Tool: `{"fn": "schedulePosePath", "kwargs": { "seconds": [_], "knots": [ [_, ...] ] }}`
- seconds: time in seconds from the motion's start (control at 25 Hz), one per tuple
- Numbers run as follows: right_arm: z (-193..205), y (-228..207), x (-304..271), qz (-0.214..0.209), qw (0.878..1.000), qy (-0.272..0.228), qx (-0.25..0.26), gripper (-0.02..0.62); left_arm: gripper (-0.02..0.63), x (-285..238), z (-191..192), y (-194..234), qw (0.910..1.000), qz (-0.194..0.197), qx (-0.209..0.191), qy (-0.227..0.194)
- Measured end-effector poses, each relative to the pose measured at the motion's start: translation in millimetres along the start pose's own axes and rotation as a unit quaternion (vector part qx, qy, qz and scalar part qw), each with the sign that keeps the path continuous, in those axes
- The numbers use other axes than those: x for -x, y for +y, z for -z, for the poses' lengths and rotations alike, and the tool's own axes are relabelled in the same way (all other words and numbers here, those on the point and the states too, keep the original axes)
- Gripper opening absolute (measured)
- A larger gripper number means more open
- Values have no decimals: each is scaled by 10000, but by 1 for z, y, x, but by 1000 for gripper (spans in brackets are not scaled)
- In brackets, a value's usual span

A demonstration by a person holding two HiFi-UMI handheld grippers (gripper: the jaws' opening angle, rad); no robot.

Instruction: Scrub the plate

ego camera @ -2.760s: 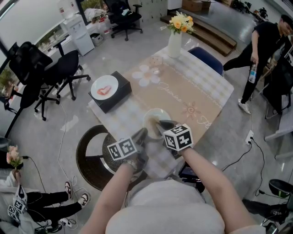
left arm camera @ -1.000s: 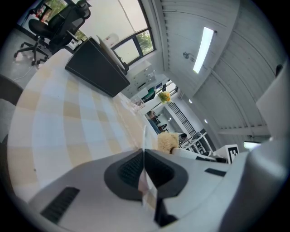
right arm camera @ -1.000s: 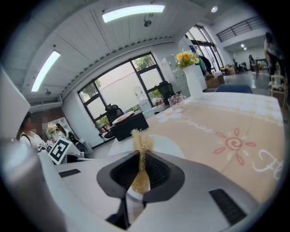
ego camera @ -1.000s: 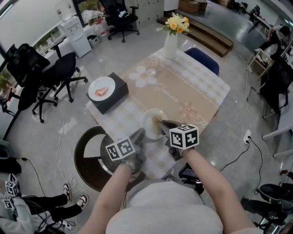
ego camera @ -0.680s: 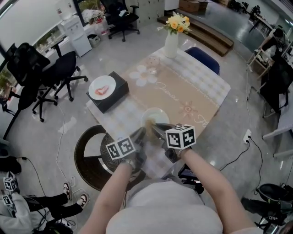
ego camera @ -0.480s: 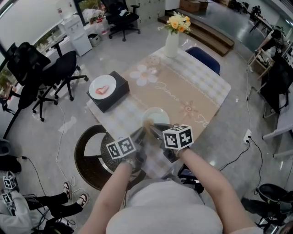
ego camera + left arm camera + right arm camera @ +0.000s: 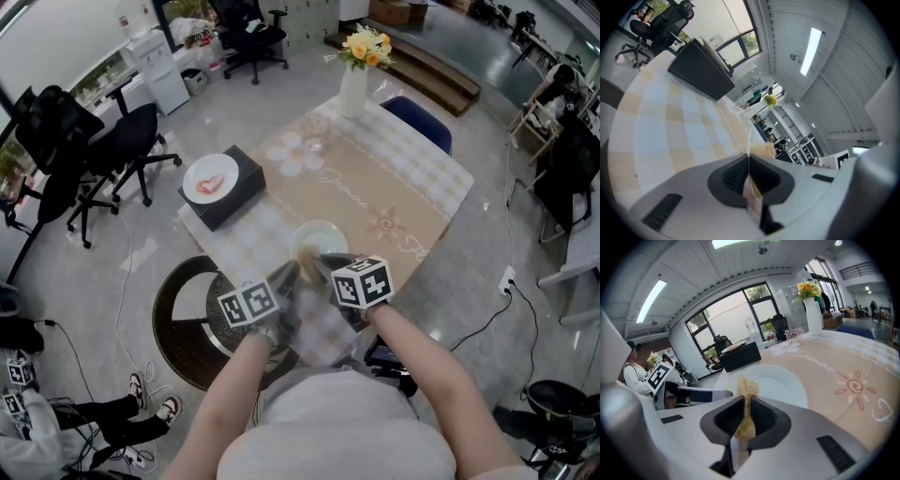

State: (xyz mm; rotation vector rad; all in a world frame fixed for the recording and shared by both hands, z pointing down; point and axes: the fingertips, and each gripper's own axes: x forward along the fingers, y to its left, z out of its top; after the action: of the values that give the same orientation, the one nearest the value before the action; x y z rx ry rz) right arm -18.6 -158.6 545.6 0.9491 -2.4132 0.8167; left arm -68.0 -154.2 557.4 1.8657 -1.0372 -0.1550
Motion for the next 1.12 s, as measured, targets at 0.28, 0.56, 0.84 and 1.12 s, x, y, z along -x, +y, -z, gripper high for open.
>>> {"fn": "schedulePosePath", "kwargs": {
  "seconds": [0.28,0.56,0.84,1.12],
  "knots": [
    [5,-8,4,111,9998,116,104,41,17,0,-1,0,10000,-3,8,6],
    [10,-26,10,406,9989,192,149,41,17,0,0,-1,10000,7,3,-3],
    [12,-45,18,829,9957,261,316,41,17,1,0,-2,10000,16,0,-3],
    [12,-68,28,1356,9900,275,274,41,17,0,1,-3,10000,32,-7,-7]
  ]
}}
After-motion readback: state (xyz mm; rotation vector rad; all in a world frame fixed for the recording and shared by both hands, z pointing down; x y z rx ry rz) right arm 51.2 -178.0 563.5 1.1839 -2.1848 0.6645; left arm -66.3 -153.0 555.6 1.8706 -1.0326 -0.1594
